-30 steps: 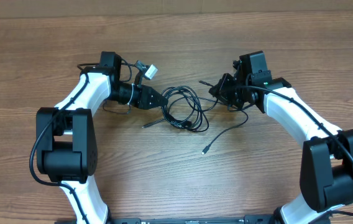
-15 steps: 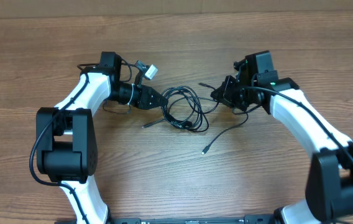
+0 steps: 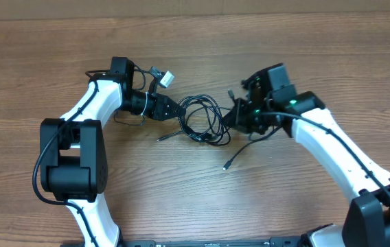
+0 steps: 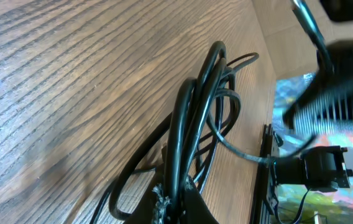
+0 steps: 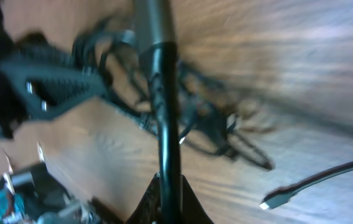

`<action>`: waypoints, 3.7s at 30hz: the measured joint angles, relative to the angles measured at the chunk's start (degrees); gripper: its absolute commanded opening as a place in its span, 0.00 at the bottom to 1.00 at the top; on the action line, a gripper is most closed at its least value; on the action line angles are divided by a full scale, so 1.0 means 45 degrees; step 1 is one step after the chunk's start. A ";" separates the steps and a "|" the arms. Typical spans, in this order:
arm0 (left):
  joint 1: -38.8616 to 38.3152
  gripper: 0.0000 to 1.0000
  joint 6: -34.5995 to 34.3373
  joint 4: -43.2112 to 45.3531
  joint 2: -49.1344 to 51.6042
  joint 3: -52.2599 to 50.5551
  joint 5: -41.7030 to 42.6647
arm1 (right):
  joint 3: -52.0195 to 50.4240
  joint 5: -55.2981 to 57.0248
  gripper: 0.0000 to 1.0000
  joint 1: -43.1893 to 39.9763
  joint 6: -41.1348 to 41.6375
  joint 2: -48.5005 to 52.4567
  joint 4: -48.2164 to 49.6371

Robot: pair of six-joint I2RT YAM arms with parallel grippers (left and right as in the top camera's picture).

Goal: Untangle cables

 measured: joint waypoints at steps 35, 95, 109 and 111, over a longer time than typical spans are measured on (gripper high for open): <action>0.0000 0.04 -0.0005 0.0078 0.0000 0.0000 -0.0005 | 0.0423 0.0287 0.39 0.3045 0.0792 0.1525 -0.0083; 0.0000 0.30 -0.0199 0.0160 0.0000 0.0000 0.0000 | 0.1418 0.7091 0.04 0.3254 0.2424 0.2599 0.3240; 0.0000 0.53 -0.1695 0.1185 0.0000 0.0005 -0.1462 | 0.1418 0.6844 0.04 0.3225 0.2433 0.2147 0.2667; 0.0000 0.53 -0.1977 0.1287 0.0000 0.0005 -0.1749 | 0.1418 0.6849 0.04 0.3220 0.2438 0.2147 0.2657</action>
